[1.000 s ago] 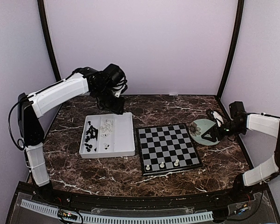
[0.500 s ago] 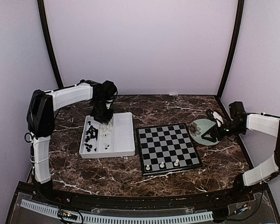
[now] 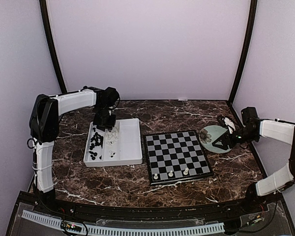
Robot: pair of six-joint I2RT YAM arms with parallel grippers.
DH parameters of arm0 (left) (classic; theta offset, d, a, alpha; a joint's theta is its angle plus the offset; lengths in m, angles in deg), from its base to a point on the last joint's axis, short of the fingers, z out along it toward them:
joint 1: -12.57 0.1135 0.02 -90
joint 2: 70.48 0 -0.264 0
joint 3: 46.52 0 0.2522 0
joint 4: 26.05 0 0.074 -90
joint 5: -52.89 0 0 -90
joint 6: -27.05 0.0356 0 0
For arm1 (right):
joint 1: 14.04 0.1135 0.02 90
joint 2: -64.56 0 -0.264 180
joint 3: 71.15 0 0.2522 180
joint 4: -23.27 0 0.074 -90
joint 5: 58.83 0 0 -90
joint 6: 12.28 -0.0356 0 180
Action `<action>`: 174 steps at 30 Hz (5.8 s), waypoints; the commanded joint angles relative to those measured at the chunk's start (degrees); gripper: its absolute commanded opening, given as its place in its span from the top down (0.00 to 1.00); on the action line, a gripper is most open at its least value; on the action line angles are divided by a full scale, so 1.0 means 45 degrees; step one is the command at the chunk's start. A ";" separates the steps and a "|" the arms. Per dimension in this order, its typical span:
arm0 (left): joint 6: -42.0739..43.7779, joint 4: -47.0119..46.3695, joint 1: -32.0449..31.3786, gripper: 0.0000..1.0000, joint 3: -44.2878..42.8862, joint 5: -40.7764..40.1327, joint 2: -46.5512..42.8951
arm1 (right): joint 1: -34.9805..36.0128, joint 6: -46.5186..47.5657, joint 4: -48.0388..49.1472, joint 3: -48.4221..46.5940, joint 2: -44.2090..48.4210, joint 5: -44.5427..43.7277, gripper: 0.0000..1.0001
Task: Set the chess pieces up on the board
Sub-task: Adjust the chess pile in the storage box, then pick up the knight from the storage box, then place the knight at b1.
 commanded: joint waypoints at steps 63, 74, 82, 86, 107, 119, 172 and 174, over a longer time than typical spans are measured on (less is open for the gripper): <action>-0.0894 0.0103 -0.0413 0.72 -0.0879 -0.1673 0.1609 | -0.0018 0.0235 -0.0196 -0.0111 -0.0127 0.0171 0.38; -0.0724 0.1014 -0.0400 0.67 -0.1935 -0.2258 0.1746 | -0.0028 0.0235 -0.0179 -0.0131 -0.0315 0.0127 0.37; -0.0560 0.0559 -0.0295 0.67 -0.1895 -0.2089 0.1857 | -0.0017 0.0225 -0.0199 -0.0150 -0.0340 0.0142 0.38; -0.0432 0.0404 -0.0263 0.68 -0.1918 -0.2205 0.1933 | -0.0028 0.0225 -0.0197 -0.0150 -0.0334 0.0128 0.38; 0.0059 -0.0205 -0.0147 0.82 -0.2281 -0.2323 0.2181 | -0.0017 0.0240 -0.0204 -0.0156 -0.0435 0.0069 0.38; -0.0035 0.0584 -0.0137 0.92 -0.2806 -0.2318 0.2272 | -0.0028 0.0218 -0.0202 -0.0155 -0.0391 0.0047 0.38; 0.3997 -0.1495 -0.8642 1.00 -0.0704 0.3072 0.0169 | -0.0009 0.0206 -0.0168 -0.0170 -0.0353 0.0010 0.38; 0.3951 -0.1488 -0.8642 1.00 -0.0714 0.3213 0.0268 | -0.0012 0.0225 -0.0179 -0.0170 -0.0357 0.0013 0.38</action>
